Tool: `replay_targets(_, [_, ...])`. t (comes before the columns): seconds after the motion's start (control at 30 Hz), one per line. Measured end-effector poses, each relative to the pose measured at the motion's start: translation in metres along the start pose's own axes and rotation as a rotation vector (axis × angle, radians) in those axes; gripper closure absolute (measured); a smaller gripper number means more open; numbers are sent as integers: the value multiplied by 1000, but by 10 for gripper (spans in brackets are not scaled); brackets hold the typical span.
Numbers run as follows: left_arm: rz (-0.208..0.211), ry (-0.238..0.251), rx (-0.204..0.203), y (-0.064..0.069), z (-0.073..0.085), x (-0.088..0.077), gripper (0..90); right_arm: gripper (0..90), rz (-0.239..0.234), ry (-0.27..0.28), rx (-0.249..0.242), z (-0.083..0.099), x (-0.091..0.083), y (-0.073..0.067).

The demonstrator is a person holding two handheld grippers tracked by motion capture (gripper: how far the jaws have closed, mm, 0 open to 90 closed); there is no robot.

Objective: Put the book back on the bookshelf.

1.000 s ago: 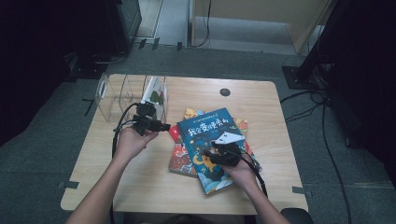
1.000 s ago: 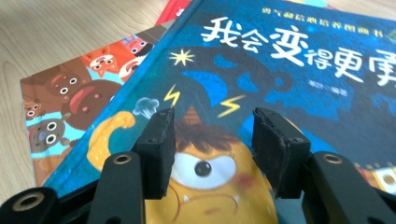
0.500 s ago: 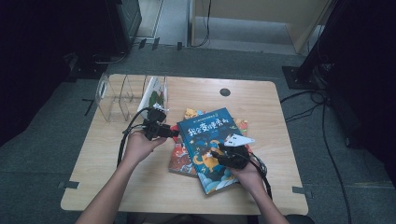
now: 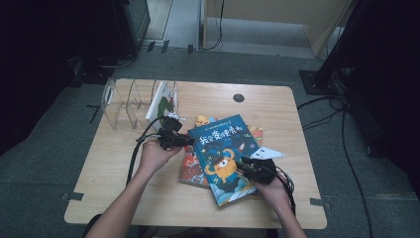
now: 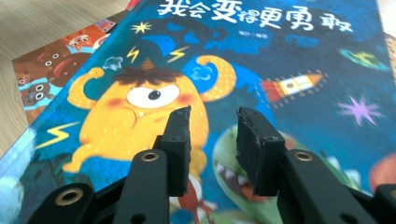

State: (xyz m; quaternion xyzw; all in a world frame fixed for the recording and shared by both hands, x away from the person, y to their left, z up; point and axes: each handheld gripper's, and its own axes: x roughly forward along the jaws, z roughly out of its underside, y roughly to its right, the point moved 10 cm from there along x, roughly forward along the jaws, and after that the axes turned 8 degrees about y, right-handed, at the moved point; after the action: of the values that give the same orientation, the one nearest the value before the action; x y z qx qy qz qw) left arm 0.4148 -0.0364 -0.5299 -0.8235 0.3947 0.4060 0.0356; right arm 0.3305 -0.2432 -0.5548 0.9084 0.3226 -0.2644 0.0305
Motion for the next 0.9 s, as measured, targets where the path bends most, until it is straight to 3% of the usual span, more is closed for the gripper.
replay_targets(0.3, [31, -11, 26, 8, 4, 15, 801, 733, 32, 2, 37, 11, -18, 7])
replay_targets(0.47, [52, -15, 7, 8, 5, 21, 859, 801, 75, 12, 40, 18, -29, 14])
replay_targets(0.57, [55, -33, 12, 8, 7, 24, 871, 817, 82, 30, 47, 21, -34, 17])
replay_targets(0.73, [68, -20, 15, 8, 7, 29, 870, 844, 113, 29, 44, 29, -47, 20])
replay_targets(0.9, [70, 10, 44, 8, 6, 26, 851, 850, 154, 33, 79, 36, -60, 22])
